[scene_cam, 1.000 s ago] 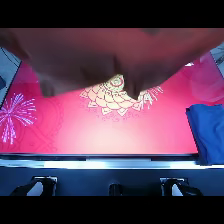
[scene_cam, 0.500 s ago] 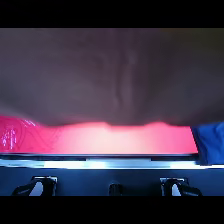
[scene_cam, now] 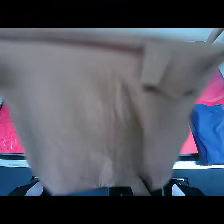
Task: Fold the shirts.
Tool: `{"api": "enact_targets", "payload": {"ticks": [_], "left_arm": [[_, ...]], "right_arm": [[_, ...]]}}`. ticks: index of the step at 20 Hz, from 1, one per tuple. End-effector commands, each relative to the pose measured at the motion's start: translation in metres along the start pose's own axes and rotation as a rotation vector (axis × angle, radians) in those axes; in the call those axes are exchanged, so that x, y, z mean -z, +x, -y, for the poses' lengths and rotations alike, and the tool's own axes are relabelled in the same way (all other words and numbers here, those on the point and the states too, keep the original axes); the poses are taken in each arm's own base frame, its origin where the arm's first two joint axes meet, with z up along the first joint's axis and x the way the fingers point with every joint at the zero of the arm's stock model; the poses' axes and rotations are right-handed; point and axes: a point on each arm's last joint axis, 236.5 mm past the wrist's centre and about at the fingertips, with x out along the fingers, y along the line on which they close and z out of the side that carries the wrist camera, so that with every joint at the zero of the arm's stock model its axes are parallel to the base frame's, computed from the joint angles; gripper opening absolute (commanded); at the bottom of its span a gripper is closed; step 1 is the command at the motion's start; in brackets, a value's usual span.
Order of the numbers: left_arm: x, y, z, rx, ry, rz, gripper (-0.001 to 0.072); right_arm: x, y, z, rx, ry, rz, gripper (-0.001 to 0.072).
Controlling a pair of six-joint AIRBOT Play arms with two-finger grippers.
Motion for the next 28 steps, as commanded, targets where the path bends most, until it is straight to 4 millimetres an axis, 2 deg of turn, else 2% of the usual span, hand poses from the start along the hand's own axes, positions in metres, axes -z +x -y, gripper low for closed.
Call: {"api": "enact_targets", "payload": {"ticks": [1,2,3,5,8,10,12,14,16,18,20,21,24,26,28], "left_arm": [[0.133,0.112,-0.057,0.004,-0.095,-0.426,0.0023],[0.164,0.14,-0.071,0.001,-0.138,-0.498,0.0023],[0.19,0.168,-0.084,-0.003,-0.179,-0.55,0.0023],[0.222,0.218,-0.1,0.004,-0.243,-0.591,0.0023],[0.239,0.273,-0.102,0.063,-0.403,-0.569,0.0023],[0.246,0.294,-0.102,0.092,-0.469,-0.554,0.0023],[0.258,0.3,-0.106,0.09,-0.482,-0.575,0.0023],[0.259,0.3,-0.113,0.087,-0.47,-0.573,0.0023],[0.265,0.293,-0.117,0.09,-0.481,-0.602,0.0023],[0.284,0.286,-0.113,0.112,-0.488,-0.687,0.0023],[0.307,0.277,-0.105,0.136,-0.486,-0.789,0.0022],[0.317,0.272,-0.104,0.137,-0.476,-0.833,0.0022],[0.342,0.251,-0.122,0.069,-0.392,-0.956,0.0022],[0.349,0.245,-0.128,0.044,-0.363,-0.991,0.0022],[0.351,0.246,-0.126,0.047,-0.361,-0.995,0.0022]], "right_arm": [[0.105,0.136,-0.005,-0.162,0.112,-0.495,0.0038],[0.123,0.174,0.002,-0.161,0.169,-0.557,0.0038],[0.132,0.21,0.004,-0.178,0.221,-0.568,0.0038],[0.141,0.271,-0.003,-0.243,0.344,-0.545,0.0038],[0.145,0.319,-0.014,-0.314,0.507,-0.505,0.0039],[0.15,0.333,-0.012,-0.314,0.559,-0.501,0.0039],[0.156,0.329,-0.015,-0.323,0.551,-0.535,0.004],[0.173,0.303,-0.025,-0.357,0.496,-0.651,0.004],[0.205,0.273,-0.023,-0.319,0.405,-0.818,0.004],[0.242,0.257,-0.015,-0.211,0.32,-0.973,0.0039],[0.267,0.254,-0.005,-0.118,0.244,-1.043,0.0039],[0.272,0.255,-0.003,-0.099,0.236,-1.049,0.0039],[0.272,0.261,0.004,-0.054,0.271,-1.029,0.0038],[0.276,0.262,0.0,-0.057,0.295,-1.037,0.0039],[0.286,0.262,-0.002,-0.061,0.319,-1.063,0.0039]]}}
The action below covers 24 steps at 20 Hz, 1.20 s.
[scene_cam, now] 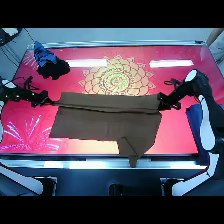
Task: Fold the shirts.
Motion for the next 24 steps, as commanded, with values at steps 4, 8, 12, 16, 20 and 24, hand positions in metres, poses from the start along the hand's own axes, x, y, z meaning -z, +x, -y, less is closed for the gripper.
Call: {"api": "enact_targets", "payload": {"ticks": [4,8,12,16,20,24], "left_arm": [[0.015,0.011,-0.001,-0.043,0.053,-0.072,0.0024],[0.017,-0.016,0.004,-0.03,0.063,-0.097,0.0401],[0.043,-0.056,-0.011,-0.064,0.013,-0.156,0.0401],[0.12,-0.033,-0.033,-0.093,-0.046,-0.299,0.04],[0.175,-0.004,-0.041,-0.075,-0.048,-0.34,0.0396],[0.183,0.009,-0.038,-0.045,-0.067,-0.333,0.0388]], "right_arm": [[0.014,0.015,0.001,-0.01,0.047,-0.055,0.0041],[0.016,-0.012,0.003,-0.01,0.05,-0.006,0.0446],[0.039,-0.059,0.04,0.049,0.086,0.022,0.046],[0.084,-0.036,0.05,0.045,0.103,0.007,0.0454],[0.125,-0.004,0.051,0.004,0.12,-0.033,0.0437],[0.136,0.001,0.052,0.005,0.122,-0.031,0.0437]]}}
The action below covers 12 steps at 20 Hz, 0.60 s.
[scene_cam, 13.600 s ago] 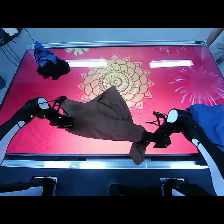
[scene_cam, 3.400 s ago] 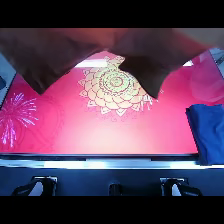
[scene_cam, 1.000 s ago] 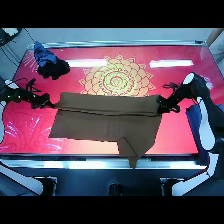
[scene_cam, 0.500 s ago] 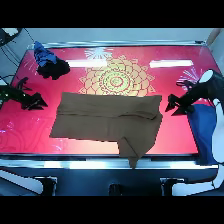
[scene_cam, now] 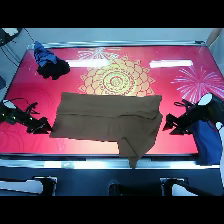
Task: Fold the shirts.
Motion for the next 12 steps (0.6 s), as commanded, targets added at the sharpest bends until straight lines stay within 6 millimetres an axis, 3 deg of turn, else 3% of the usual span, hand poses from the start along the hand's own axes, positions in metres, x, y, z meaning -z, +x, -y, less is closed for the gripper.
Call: {"api": "enact_targets", "payload": {"ticks": [1,4,6,9,11,12], "left_arm": [[0.008,0.014,-0.001,0.015,-0.002,0.002,0.0388],[0.007,0.014,-0.002,0.013,0.0,0.009,0.0386],[0.004,0.014,-0.002,0.01,0.0,0.019,0.0343],[0.004,0.014,-0.002,0.01,0.001,0.019,0.0029],[0.004,0.014,-0.002,0.01,0.001,0.018,0.0025],[0.004,0.014,-0.002,0.01,0.001,0.018,0.0024]], "right_arm": [[0.013,0.006,0.002,-0.007,0.001,-0.002,0.0437],[0.017,0.006,0.002,-0.006,-0.008,-0.019,0.0438],[0.017,0.006,0.001,-0.011,-0.013,-0.017,0.0438],[0.035,0.018,-0.001,-0.043,-0.018,-0.031,0.0446],[0.055,0.037,-0.001,-0.078,0.011,-0.043,0.0447],[0.068,0.047,-0.011,-0.139,0.033,-0.047,0.0447]]}}
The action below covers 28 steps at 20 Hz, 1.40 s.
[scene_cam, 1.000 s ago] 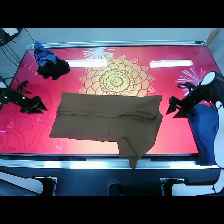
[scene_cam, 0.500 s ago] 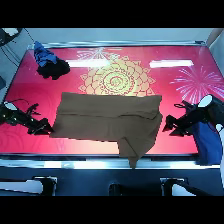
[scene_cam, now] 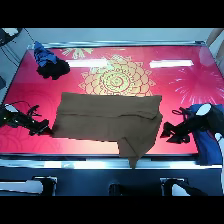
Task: Fold the shirts.
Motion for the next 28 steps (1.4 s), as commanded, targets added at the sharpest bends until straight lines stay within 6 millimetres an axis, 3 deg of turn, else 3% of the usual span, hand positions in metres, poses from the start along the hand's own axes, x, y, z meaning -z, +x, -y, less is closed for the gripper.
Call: {"api": "enact_targets", "payload": {"ticks": [1,4,10,13,14,17,20,22,24,26,28], "left_arm": [[-0.001,0.0,0.0,0.0,0.001,0.004,0.0024],[-0.001,0.0,0.0,0.0,0.004,0.004,0.0024],[0.0,0.0,0.0,0.0,0.004,0.003,0.0024],[-0.001,0.0,0.0,0.0,0.004,0.004,0.0024],[-0.001,0.0,0.0,0.0,0.005,0.005,0.0024],[-0.016,-0.017,0.007,0.0,0.046,0.061,0.0022],[-0.057,-0.058,0.036,0.045,0.075,0.204,0.002],[-0.087,-0.083,0.052,0.03,0.077,0.291,0.0019],[-0.115,-0.1,0.067,0.019,0.108,0.356,0.0019],[-0.143,-0.112,0.078,0.022,0.098,0.398,0.002],[-0.17,-0.117,0.084,0.032,0.08,0.428,0.0021]], "right_arm": [[0.03,0.031,-0.019,-0.132,0.024,0.005,0.0447],[0.042,0.06,-0.022,-0.119,-0.01,0.037,0.0447],[0.029,0.089,-0.046,-0.127,-0.003,0.121,0.0415],[0.038,0.098,-0.05,-0.122,0.009,0.077,0.0042],[0.038,0.096,-0.051,-0.12,-0.009,0.076,0.004],[0.019,0.064,-0.052,-0.053,-0.123,0.168,0.0039],[-0.015,0.009,-0.049,0.086,-0.186,0.28,0.0039],[-0.052,-0.028,-0.06,0.13,-0.21,0.4,0.0039],[-0.094,-0.054,-0.084,0.115,-0.229,0.498,0.0039],[-0.137,-0.067,-0.106,0.096,-0.235,0.554,0.0039],[-0.173,-0.065,-0.12,0.093,-0.236,0.564,0.0039]]}}
